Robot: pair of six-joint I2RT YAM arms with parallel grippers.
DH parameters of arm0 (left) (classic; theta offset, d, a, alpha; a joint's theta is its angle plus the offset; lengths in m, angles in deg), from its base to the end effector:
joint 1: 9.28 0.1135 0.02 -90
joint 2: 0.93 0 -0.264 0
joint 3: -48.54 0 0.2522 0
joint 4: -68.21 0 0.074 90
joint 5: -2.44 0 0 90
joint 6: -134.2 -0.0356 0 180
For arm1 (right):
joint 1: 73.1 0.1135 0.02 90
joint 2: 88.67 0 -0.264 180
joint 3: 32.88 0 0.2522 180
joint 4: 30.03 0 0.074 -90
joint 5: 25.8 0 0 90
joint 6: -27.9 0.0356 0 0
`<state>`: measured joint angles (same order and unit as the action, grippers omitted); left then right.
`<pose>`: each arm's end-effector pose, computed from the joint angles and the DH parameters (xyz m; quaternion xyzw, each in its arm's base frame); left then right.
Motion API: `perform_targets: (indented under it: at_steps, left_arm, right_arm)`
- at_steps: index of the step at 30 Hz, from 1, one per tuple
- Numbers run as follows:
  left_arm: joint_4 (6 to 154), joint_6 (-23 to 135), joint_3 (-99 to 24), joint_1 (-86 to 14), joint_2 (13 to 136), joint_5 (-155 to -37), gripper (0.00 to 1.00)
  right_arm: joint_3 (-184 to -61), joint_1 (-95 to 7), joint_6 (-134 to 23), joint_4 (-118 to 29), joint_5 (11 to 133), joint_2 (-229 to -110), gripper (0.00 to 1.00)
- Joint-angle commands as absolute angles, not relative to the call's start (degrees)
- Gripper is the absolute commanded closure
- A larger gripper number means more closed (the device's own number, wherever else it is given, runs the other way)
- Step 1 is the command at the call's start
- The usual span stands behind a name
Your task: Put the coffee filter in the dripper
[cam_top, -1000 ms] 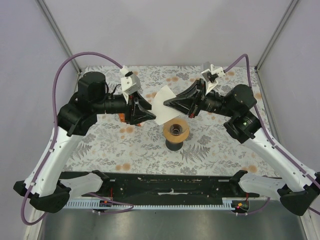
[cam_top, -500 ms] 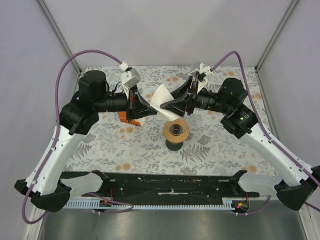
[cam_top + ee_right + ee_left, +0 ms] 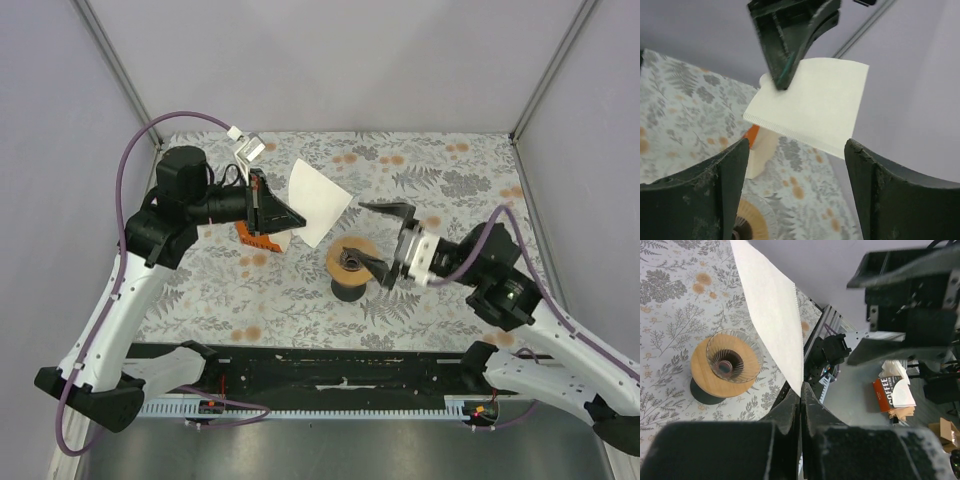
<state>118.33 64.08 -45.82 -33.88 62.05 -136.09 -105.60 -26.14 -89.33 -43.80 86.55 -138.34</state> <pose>0.1778 -0.1107 0.4487 0.2697 0.7305 -0.5102 0.3651 0.1176 0.1457 0.4307 -0.5010 0.4177 0.2517 0.7150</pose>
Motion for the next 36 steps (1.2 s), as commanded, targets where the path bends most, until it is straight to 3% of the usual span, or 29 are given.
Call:
perform_targets:
  at_steps: [1, 13, 26, 33, 36]
  left_arm:
    - [114.3, 69.9, -45.4, -33.0, 61.9, -139.2, 0.98]
    - [111.6, 73.1, -43.5, -32.9, 63.5, -141.9, 0.98]
    - [110.5, 73.6, -43.6, -32.7, 63.7, -143.9, 0.98]
    - [110.5, 73.5, -43.1, -32.9, 63.3, -144.7, 0.98]
    - [110.4, 73.1, -43.1, -32.9, 63.5, -144.7, 0.98]
  right_arm:
    - [-91.9, -22.0, -124.2, -30.5, 85.1, -135.4, 0.14]
    - [-83.4, -11.1, -147.4, -0.3, 67.4, -142.0, 0.11]
    - [-87.3, -10.2, -153.2, 0.2, 62.9, -149.2, 0.16]
    - [-88.7, -10.2, -149.6, 1.0, 62.9, -149.8, 0.67]
    - [-89.2, -10.2, -145.1, -0.9, 62.6, -148.1, 1.00]
